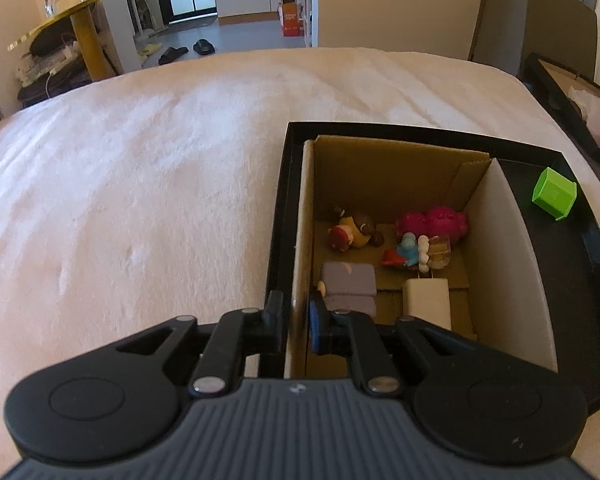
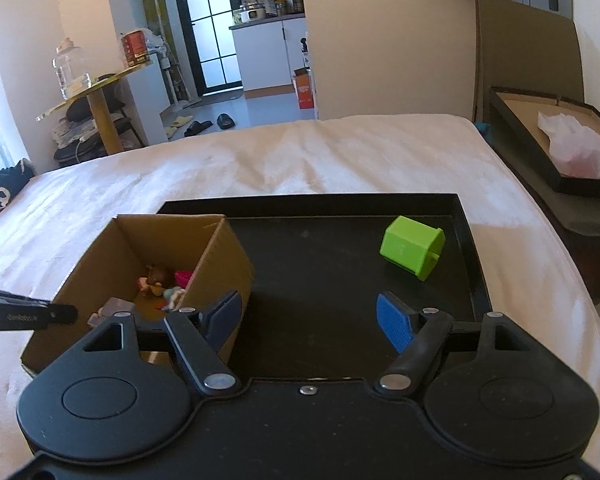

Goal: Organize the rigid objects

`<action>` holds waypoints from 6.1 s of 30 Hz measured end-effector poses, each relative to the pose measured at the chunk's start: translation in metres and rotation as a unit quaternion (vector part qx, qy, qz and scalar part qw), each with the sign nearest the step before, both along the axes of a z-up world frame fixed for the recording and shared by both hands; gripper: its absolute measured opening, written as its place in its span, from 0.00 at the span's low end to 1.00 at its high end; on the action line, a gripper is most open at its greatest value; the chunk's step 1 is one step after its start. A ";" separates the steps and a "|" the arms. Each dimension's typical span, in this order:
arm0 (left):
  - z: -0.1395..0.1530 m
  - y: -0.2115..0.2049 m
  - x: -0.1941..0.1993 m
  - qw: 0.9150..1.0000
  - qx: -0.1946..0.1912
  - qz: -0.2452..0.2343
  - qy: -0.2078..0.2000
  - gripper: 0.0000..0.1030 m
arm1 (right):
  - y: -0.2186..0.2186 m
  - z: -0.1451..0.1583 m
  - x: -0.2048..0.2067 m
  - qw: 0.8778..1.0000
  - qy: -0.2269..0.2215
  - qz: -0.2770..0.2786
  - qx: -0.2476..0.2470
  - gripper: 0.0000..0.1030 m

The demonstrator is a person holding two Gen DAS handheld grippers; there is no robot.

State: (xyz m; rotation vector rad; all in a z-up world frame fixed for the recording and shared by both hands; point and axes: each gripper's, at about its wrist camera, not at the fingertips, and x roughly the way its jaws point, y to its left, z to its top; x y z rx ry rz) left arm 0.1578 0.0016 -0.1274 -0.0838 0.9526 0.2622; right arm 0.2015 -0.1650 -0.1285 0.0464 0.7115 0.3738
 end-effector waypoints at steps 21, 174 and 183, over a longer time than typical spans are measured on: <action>-0.005 -0.028 0.030 0.997 0.073 0.008 0.018 0.67 | -0.041 -0.046 0.043 0.998 0.036 -0.043 0.023 0.78; 0.040 0.026 -0.029 0.996 -0.080 -0.034 -0.019 0.15 | 0.038 0.066 -0.003 0.999 0.024 0.028 0.029 0.64; 0.080 0.030 -0.049 0.995 -0.081 -0.046 -0.040 0.52 | 0.016 0.091 -0.021 0.997 0.033 0.036 0.057 0.74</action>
